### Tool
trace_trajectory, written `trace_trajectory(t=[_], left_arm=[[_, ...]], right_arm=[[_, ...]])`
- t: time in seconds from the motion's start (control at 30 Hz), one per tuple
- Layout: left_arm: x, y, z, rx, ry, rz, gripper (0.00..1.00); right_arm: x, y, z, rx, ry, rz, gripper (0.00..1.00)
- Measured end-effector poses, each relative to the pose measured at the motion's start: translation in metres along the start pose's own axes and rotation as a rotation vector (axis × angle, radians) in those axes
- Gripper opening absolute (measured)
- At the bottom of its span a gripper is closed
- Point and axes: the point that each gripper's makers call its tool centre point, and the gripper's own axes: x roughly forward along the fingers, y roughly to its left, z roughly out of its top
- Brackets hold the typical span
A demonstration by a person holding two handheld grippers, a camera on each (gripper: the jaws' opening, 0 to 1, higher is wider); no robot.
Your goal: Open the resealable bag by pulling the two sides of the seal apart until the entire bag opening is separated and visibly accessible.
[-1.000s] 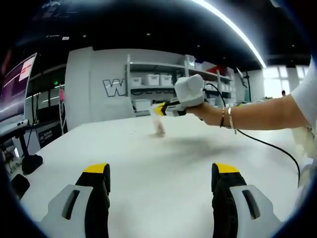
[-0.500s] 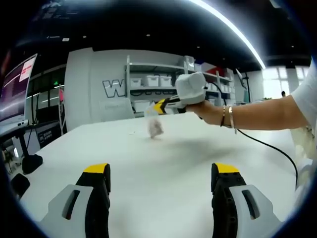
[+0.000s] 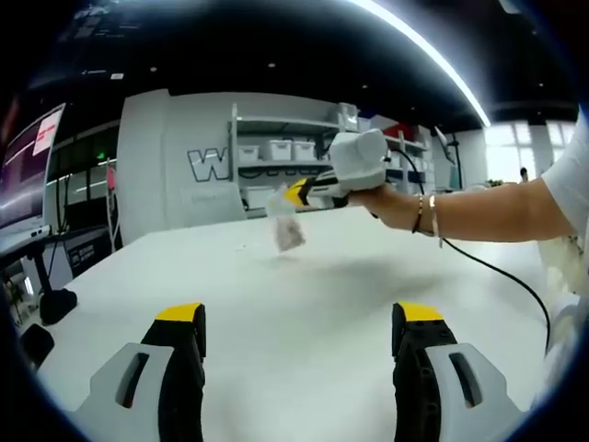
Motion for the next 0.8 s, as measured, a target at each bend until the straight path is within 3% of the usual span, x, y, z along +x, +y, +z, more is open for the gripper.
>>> trace_trajectory(t=[0.8], left_arm=[[-0.008,-0.010,0.004,0.014,-0.008,-0.014,0.82]], right_arm=[[-0.037,0.001,0.015,-0.005,-0.057,-0.013,0.00]])
